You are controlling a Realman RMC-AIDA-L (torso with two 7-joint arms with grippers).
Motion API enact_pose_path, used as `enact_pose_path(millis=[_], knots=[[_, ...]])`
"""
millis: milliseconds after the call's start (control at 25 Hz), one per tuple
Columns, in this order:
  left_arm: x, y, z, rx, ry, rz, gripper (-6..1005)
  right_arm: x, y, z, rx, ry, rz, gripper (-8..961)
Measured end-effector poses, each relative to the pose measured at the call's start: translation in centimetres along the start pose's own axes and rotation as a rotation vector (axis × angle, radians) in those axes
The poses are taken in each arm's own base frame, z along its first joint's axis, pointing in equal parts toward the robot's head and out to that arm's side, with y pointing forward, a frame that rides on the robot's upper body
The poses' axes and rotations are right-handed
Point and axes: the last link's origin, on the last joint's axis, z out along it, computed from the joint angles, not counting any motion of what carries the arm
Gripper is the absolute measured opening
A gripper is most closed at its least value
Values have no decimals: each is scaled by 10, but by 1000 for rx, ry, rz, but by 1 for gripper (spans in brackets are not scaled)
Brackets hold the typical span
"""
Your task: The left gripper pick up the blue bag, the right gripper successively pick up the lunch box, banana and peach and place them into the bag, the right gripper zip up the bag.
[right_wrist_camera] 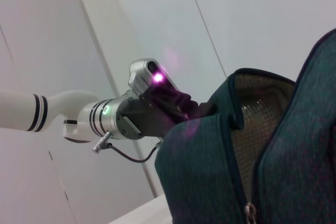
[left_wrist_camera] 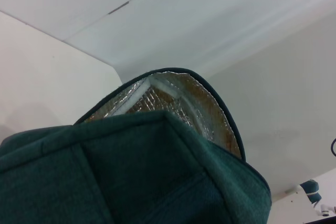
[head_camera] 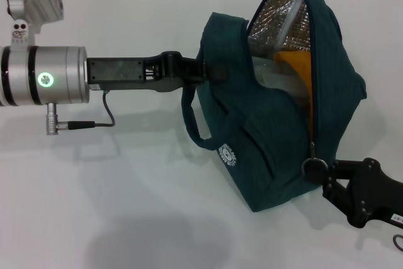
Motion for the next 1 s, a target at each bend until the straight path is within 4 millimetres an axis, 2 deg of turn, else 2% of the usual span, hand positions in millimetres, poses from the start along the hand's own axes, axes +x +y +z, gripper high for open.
enact_pose_path(millis=[120, 640, 1000], knots=[[0, 0, 0, 0, -1, 1, 37, 0, 0, 0, 0, -2, -1, 92], [0, 0, 0, 0, 0, 1, 37, -1, 2, -4, 4, -24, 3, 26], [0, 0, -1, 0, 2, -1, 36, -14, 10, -13, -6, -146, -19, 17]])
